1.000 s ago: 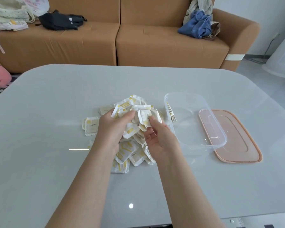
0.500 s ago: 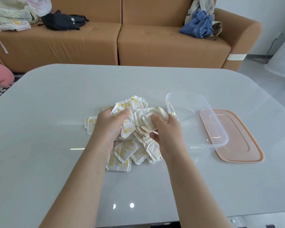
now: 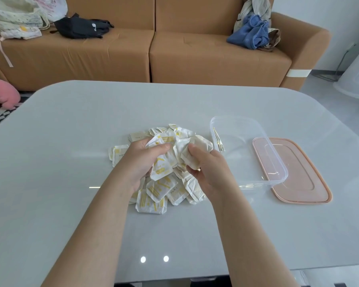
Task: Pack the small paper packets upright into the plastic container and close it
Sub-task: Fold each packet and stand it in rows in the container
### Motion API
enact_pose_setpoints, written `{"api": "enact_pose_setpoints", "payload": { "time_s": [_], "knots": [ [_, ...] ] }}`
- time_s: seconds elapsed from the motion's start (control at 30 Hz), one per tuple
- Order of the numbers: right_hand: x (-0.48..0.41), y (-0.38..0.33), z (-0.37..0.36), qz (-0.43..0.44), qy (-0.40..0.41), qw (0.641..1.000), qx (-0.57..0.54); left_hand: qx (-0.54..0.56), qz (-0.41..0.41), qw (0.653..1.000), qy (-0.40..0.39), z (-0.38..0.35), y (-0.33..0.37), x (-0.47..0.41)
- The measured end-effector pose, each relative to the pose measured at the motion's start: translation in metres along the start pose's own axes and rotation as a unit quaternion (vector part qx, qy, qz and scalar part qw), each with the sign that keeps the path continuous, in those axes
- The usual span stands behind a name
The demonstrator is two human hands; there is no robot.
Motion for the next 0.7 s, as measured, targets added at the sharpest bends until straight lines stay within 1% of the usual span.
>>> {"api": "enact_pose_setpoints", "payload": {
  "time_s": [0.13, 0.23, 0.3, 0.37, 0.43, 0.53, 0.6, 0.7],
  "knots": [
    [-0.005, -0.002, 0.005, 0.029, 0.031, 0.999, 0.026, -0.042, -0.006, 0.999, 0.027, 0.004, 0.0, -0.003],
    [-0.006, -0.003, 0.008, 0.057, 0.052, 0.995, 0.064, -0.031, -0.027, 0.999, 0.034, 0.003, 0.002, -0.003],
    [-0.006, -0.003, 0.009, 0.064, 0.059, 0.995, 0.054, -0.033, -0.045, 0.997, 0.06, 0.007, 0.0, -0.004],
    [-0.006, -0.005, 0.008, 0.061, 0.046, 0.997, 0.032, -0.058, -0.074, 0.992, 0.086, 0.01, 0.0, -0.005],
    [-0.004, -0.007, 0.005, 0.048, 0.012, 0.999, 0.005, -0.064, -0.094, 0.988, 0.1, 0.012, 0.001, -0.004],
    [-0.002, -0.003, -0.001, 0.019, -0.029, 0.999, 0.008, -0.074, -0.108, 0.987, 0.097, 0.01, 0.002, -0.003],
    [-0.002, 0.002, -0.004, 0.003, -0.033, 0.999, 0.037, -0.079, -0.112, 0.986, 0.09, 0.007, 0.003, -0.002],
    [-0.005, 0.003, -0.001, 0.01, -0.001, 0.997, 0.077, -0.097, -0.116, 0.983, 0.101, 0.006, 0.002, -0.003]
  ]
}}
Point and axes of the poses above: each hand's wrist, its own x-axis away from the middle knuckle, its own z-axis out of the back of the hand, y = z × x, the point moved 6 cm from there along -x, towards the middle knuckle, and after that the axes turned 5 degrees about y, right-handed, at the moved point
